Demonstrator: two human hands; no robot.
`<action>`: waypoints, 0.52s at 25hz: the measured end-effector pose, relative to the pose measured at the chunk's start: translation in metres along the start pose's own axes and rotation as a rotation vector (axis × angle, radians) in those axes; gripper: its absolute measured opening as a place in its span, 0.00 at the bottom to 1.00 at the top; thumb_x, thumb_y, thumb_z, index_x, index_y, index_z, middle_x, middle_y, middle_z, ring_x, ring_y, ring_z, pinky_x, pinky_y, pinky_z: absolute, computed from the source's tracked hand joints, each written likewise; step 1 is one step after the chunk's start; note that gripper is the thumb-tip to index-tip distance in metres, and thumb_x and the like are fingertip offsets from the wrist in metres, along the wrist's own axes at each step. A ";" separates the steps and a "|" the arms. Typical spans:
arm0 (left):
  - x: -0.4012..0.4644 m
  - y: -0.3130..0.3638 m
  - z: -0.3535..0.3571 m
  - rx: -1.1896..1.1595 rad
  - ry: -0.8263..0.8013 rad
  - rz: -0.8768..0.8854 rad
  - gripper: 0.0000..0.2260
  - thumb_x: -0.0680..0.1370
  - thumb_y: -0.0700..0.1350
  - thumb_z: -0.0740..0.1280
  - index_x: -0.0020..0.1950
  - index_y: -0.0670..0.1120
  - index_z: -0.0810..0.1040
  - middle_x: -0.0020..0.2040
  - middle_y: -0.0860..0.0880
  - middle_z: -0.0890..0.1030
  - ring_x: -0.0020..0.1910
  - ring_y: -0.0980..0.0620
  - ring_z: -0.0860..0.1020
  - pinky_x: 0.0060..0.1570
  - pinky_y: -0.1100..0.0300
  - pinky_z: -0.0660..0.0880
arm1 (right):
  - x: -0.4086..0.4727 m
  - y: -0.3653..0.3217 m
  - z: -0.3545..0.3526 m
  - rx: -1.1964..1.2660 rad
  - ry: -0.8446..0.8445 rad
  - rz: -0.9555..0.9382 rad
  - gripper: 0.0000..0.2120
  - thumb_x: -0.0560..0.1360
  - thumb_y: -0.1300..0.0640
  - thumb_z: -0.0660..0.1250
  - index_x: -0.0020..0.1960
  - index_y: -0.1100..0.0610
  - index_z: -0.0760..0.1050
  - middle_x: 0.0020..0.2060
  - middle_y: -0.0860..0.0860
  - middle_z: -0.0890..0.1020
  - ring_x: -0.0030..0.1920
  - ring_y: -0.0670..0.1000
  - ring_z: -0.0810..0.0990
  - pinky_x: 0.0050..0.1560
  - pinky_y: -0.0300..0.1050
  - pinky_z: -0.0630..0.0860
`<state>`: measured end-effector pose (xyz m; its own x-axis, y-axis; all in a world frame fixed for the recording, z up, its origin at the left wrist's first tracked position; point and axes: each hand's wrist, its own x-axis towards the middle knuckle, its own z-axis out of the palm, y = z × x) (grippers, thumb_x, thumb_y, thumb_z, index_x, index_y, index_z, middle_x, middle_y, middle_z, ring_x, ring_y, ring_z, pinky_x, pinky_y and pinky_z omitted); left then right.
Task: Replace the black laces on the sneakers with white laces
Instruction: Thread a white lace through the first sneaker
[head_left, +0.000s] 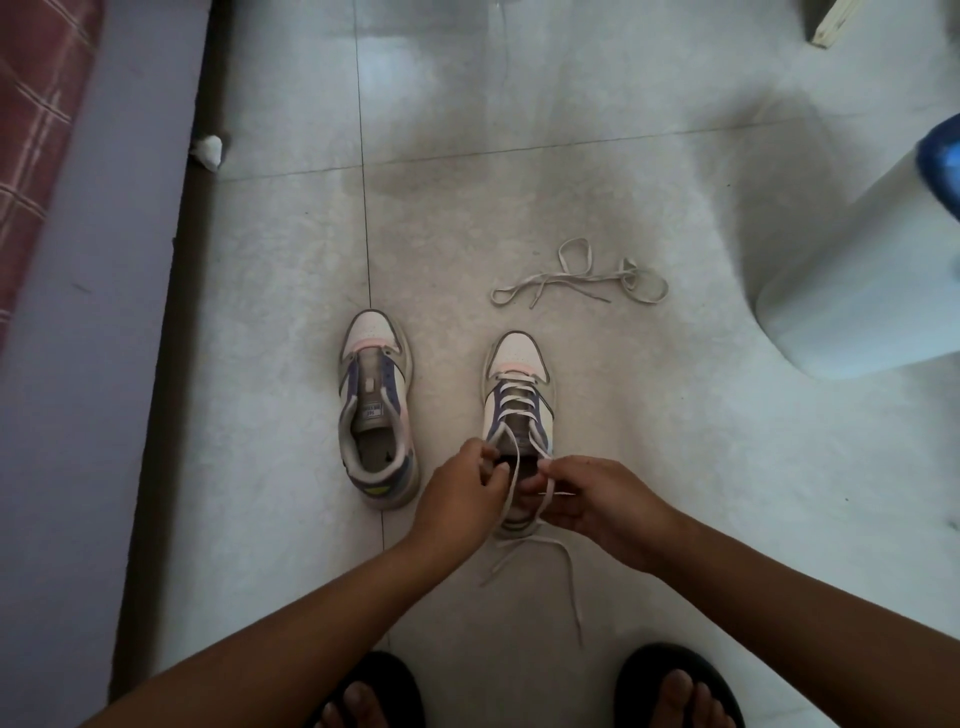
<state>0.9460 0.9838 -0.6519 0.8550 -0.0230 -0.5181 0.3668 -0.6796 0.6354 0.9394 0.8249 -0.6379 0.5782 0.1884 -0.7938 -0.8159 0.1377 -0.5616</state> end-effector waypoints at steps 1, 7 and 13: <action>0.001 0.000 0.002 0.042 -0.022 0.014 0.06 0.78 0.48 0.63 0.51 0.49 0.76 0.39 0.51 0.78 0.41 0.50 0.77 0.37 0.61 0.67 | 0.000 0.001 0.001 0.029 0.007 0.003 0.09 0.77 0.58 0.63 0.47 0.64 0.79 0.41 0.58 0.83 0.42 0.54 0.83 0.42 0.44 0.78; -0.013 0.005 0.004 0.102 -0.143 0.267 0.06 0.77 0.46 0.64 0.48 0.46 0.78 0.39 0.50 0.79 0.42 0.49 0.78 0.35 0.62 0.64 | -0.003 -0.005 0.005 0.022 -0.037 0.062 0.08 0.76 0.59 0.65 0.43 0.61 0.80 0.35 0.53 0.81 0.34 0.48 0.78 0.36 0.40 0.72; -0.015 0.005 -0.018 0.066 -0.249 0.090 0.15 0.80 0.47 0.57 0.45 0.40 0.79 0.41 0.42 0.80 0.38 0.49 0.76 0.41 0.54 0.73 | -0.010 -0.003 0.001 -0.307 0.005 -0.090 0.08 0.75 0.55 0.67 0.49 0.55 0.84 0.43 0.48 0.84 0.44 0.47 0.79 0.43 0.40 0.70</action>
<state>0.9418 0.9946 -0.6308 0.7639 -0.2593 -0.5909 0.2615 -0.7128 0.6508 0.9366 0.8239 -0.6278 0.6486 0.1840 -0.7386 -0.7250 -0.1462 -0.6731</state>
